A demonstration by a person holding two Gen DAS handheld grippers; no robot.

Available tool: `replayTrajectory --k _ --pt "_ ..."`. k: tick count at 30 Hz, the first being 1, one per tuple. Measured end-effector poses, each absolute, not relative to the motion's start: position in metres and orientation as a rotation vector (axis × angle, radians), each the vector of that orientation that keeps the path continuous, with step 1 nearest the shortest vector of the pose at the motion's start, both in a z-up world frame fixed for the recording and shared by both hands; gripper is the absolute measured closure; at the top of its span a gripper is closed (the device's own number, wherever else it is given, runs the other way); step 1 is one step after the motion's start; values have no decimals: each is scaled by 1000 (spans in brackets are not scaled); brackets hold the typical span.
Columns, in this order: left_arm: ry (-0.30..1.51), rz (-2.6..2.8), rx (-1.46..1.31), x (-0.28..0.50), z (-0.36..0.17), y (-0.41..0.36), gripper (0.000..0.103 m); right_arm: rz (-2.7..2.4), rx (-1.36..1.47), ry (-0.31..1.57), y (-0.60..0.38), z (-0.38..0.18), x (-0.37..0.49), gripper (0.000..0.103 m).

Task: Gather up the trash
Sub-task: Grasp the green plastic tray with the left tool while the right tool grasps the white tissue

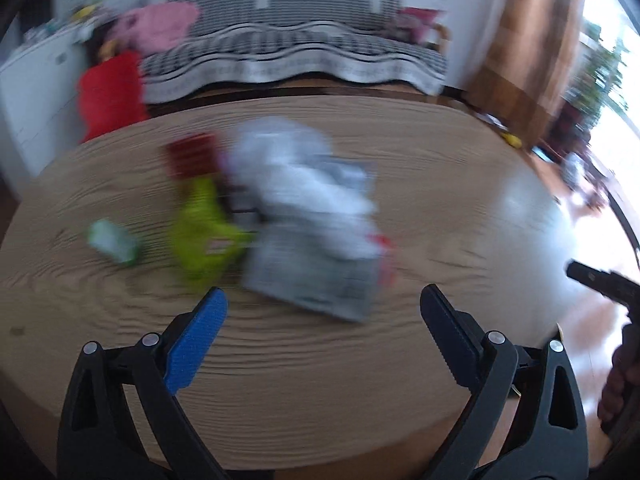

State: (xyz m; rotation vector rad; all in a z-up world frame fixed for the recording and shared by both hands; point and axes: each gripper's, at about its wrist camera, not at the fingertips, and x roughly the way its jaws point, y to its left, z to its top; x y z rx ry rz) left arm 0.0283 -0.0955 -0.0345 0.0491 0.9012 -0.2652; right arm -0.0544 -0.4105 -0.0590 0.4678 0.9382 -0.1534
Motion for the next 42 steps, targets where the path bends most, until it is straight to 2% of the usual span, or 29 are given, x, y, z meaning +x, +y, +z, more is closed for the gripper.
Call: replayTrajectory --k 4,8,14,25,26,30,40,41,42 --pt "955 -102 -66 65 -41 -15 9 -7 433 958 -346 -57 -14 25" --pt "977 -13 -25 94 -52 30 9 63 337 969 -293 -56 16 25" --pt "996 89 -42 134 -74 63 9 107 278 977 -248 -60 43 25" --pt "1042 136 -66 176 -104 59 9 135 146 945 -208 -59 70 25" --pt "1043 129 -67 175 -105 58 12 136 129 935 -205 -57 71 25" --pt "1040 111 -32 176 -103 51 47 136 69 897 -192 -49 83 25" --pt "1037 72 -120 149 -78 67 47 145 22 869 -157 -50 118 26" --pt "1035 58 -131 146 -75 66 47 139 18 883 -156 -54 123 35" --pt "1026 46 -136 142 -70 65 47 132 15 903 -155 -57 126 58"
